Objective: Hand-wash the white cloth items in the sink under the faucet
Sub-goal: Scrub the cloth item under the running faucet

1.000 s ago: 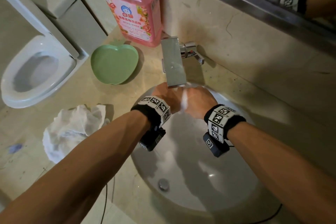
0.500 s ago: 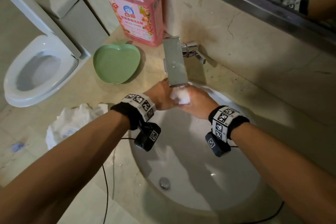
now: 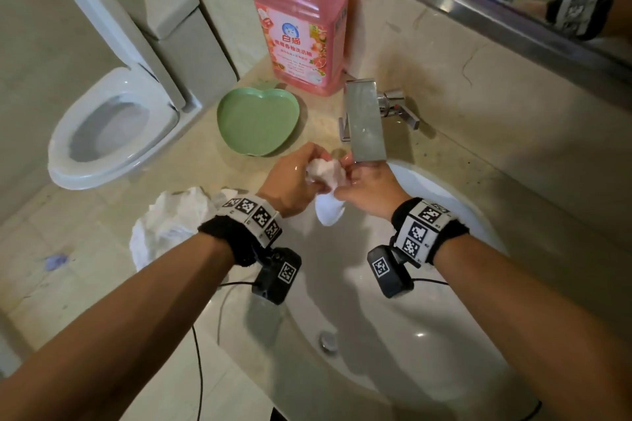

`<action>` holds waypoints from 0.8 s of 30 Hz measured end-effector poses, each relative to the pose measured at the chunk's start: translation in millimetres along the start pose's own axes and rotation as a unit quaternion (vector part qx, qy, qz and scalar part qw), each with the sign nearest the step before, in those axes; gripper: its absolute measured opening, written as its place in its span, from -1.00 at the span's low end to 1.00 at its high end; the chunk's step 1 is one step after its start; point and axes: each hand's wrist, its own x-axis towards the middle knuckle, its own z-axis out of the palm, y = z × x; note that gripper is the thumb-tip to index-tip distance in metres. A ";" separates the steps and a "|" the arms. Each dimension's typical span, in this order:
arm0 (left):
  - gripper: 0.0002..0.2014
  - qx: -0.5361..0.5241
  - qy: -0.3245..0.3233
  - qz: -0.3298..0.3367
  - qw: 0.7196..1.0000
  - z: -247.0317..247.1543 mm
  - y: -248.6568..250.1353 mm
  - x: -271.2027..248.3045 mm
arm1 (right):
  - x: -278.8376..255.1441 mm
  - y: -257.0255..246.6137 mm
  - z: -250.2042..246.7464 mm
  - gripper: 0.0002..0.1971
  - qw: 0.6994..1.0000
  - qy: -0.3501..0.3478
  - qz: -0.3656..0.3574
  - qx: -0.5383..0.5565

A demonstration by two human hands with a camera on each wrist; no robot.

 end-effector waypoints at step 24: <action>-0.83 0.020 -0.044 -0.001 0.999 19.2 -2.2 22.9 | -15.8 34.3 -44.9 -0.76 0.987 0.088 0.019 -0.130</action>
